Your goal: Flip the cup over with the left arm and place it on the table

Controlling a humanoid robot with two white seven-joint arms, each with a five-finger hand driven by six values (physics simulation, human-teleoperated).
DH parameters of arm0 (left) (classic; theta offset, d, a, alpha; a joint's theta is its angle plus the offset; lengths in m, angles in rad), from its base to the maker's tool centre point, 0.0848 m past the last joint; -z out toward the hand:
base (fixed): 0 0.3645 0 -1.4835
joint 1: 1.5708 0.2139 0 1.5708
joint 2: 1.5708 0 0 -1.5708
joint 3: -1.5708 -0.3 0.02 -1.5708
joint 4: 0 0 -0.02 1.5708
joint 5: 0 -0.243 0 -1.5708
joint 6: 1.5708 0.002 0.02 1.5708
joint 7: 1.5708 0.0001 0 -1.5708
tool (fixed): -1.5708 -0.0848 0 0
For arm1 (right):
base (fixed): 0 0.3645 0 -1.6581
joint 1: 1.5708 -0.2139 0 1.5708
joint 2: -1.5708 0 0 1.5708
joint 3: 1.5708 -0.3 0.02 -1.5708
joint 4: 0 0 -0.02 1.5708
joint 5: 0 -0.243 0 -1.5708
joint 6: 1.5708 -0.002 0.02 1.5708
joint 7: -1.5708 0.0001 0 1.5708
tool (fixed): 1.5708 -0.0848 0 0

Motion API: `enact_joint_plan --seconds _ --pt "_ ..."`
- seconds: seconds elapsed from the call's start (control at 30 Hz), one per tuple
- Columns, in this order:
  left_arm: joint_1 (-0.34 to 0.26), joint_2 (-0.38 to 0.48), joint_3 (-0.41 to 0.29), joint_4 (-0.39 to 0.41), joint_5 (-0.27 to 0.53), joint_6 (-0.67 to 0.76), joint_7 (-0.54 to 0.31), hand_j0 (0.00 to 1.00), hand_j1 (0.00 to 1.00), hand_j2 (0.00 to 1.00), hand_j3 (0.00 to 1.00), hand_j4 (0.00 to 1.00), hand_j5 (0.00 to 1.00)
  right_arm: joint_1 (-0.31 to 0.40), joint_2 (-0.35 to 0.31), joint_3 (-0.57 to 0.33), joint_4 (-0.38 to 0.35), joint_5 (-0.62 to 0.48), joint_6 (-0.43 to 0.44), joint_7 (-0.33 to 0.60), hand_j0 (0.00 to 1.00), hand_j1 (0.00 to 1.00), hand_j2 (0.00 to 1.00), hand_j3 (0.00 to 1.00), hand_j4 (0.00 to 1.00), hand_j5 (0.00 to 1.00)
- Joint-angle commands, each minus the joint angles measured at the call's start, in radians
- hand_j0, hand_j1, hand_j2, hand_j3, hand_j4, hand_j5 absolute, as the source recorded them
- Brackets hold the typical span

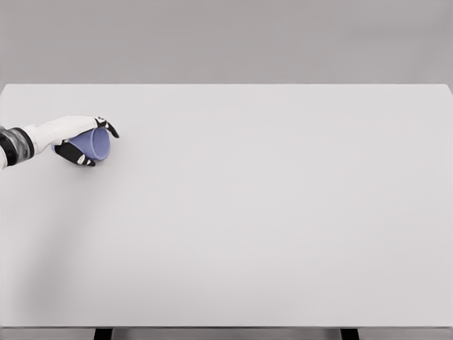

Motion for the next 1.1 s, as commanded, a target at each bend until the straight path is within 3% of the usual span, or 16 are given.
enact_joint_plan --seconds 0.0,0.1,0.2,0.27,0.43,0.53,0.6,0.63,0.7,0.87,1.07 --pt "0.0 0.001 0.0 0.0 0.009 -0.002 -0.001 0.52 0.52 0.52 0.52 0.52 0.52 0.0 0.0 0.0 0.0 0.0 0.0 0.0 1.0 1.0 1.0 1.0 1.0 1.0" --pt "-0.023 0.007 0.0 0.0 0.041 -0.008 -0.007 0.52 0.52 0.52 0.52 0.52 0.52 0.0 0.0 0.0 0.0 -0.001 0.0 0.0 1.0 1.0 1.0 1.0 1.0 1.0" --pt "-0.048 0.016 0.0 -0.002 0.166 -0.037 -0.039 0.52 0.52 0.52 0.52 0.52 0.52 0.0 0.0 0.0 0.0 -0.001 0.0 0.0 1.0 1.0 1.0 1.0 1.0 1.0" --pt "-0.049 0.047 0.002 -0.002 0.29 -0.103 -0.105 0.52 0.52 0.52 0.52 0.52 0.52 0.0 0.0 0.0 0.0 0.0 0.0 0.0 1.0 1.0 1.0 1.0 1.0 1.0" --pt "-0.045 0.061 0.006 0.006 0.623 -0.179 -0.105 0.53 0.53 0.53 0.53 0.53 0.53 0.0 0.0 0.0 0.0 0.0 0.0 0.0 1.0 1.0 1.0 1.0 1.0 1.0" --pt "-0.043 0.044 0.003 0.067 0.802 -0.203 -0.105 0.54 0.54 0.54 0.54 0.54 0.54 0.0 0.0 0.0 0.0 0.0 0.0 0.0 1.0 1.0 1.0 1.0 1.0 1.0" --pt "-0.041 0.015 0.003 0.092 1.0 -0.192 -0.105 0.54 0.54 0.54 0.54 0.54 0.54 0.0 0.0 0.0 0.0 -0.001 0.0 0.0 1.0 1.0 1.0 1.0 1.0 1.0" --pt "-0.041 -0.017 0.003 0.11 1.034 -0.178 -0.105 0.55 0.55 0.55 0.55 0.55 0.55 0.0 0.0 0.0 0.0 0.0 0.0 0.0 1.0 1.0 1.0 1.0 1.0 1.0" --pt "-0.041 -0.083 0.006 0.158 1.04 -0.117 -0.105 0.56 0.56 0.56 0.56 0.56 0.56 0.0 0.0 0.0 0.0 0.0 0.0 0.0 1.0 1.0 1.0 1.0 1.0 1.0" --pt "0.001 -0.171 0.002 0.159 1.04 -0.057 -0.105 0.57 0.57 0.57 0.57 0.57 0.57 0.0 0.0 0.0 0.0 0.0 0.0 0.0 1.0 1.0 1.0 1.0 1.0 1.0" --pt "0.029 -0.183 0.002 0.15 1.04 -0.057 -0.105 0.6 0.6 0.6 0.6 0.6 0.6 0.0 0.0 0.0 0.0 0.0 0.0 0.0 1.0 1.0 1.0 1.0 1.0 1.0"
